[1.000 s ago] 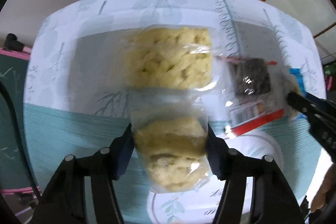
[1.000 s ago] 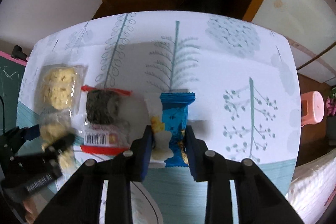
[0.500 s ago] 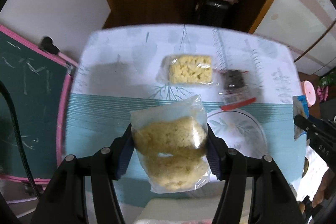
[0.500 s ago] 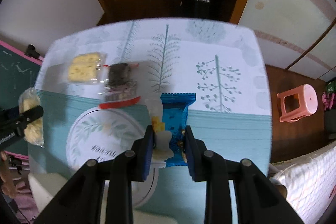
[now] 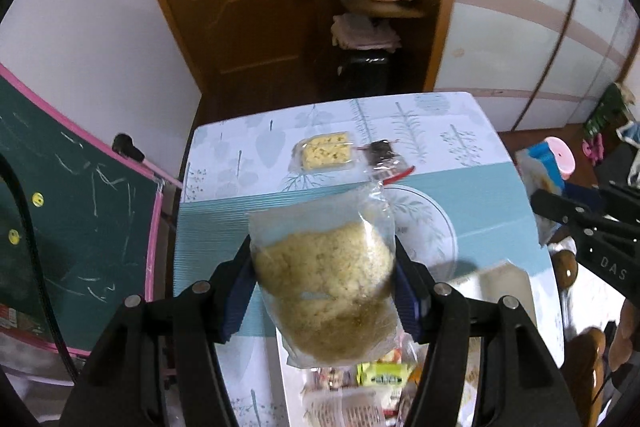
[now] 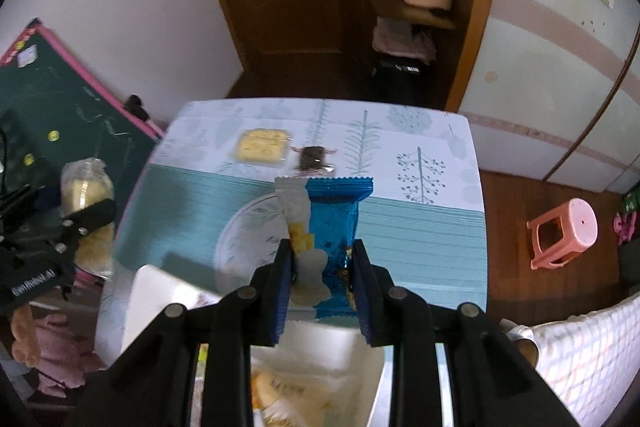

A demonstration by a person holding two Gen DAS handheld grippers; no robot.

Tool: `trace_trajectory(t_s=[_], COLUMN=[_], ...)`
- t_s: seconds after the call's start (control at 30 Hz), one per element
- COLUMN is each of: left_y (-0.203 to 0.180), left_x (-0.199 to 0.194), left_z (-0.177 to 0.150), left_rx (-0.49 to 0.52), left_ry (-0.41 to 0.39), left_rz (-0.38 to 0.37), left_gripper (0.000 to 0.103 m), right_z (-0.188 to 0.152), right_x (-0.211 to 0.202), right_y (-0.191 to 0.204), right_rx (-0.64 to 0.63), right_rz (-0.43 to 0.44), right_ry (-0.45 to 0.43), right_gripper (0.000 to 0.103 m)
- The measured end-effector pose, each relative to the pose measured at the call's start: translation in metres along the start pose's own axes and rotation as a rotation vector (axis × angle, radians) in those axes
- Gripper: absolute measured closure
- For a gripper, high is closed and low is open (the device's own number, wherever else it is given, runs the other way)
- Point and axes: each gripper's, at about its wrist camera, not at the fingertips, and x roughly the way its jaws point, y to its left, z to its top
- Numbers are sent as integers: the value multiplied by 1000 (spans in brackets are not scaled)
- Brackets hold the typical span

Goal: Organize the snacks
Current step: 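Carry both held snacks into the white tray and open both tools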

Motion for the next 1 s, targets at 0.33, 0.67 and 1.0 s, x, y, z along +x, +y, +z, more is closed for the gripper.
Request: trace_trajectory(t_s=[0.33, 0.67, 1.0], left_y=[-25, -39, -33], left_x=[-49, -60, -29], left_z=[-45, -103, -158], left_rx=[97, 151, -16], left_ry=[-61, -105, -82], left_rz=[-18, -29, -137], left_gripper=[43, 43, 43], right_z=[-43, -101, -164], right_x=[-53, -77, -44], right_y=[22, 32, 35], right_rx=[-24, 42, 199], right_rz=[63, 160, 204], right_ry=[-68, -146, -123], right_gripper=[75, 75, 75])
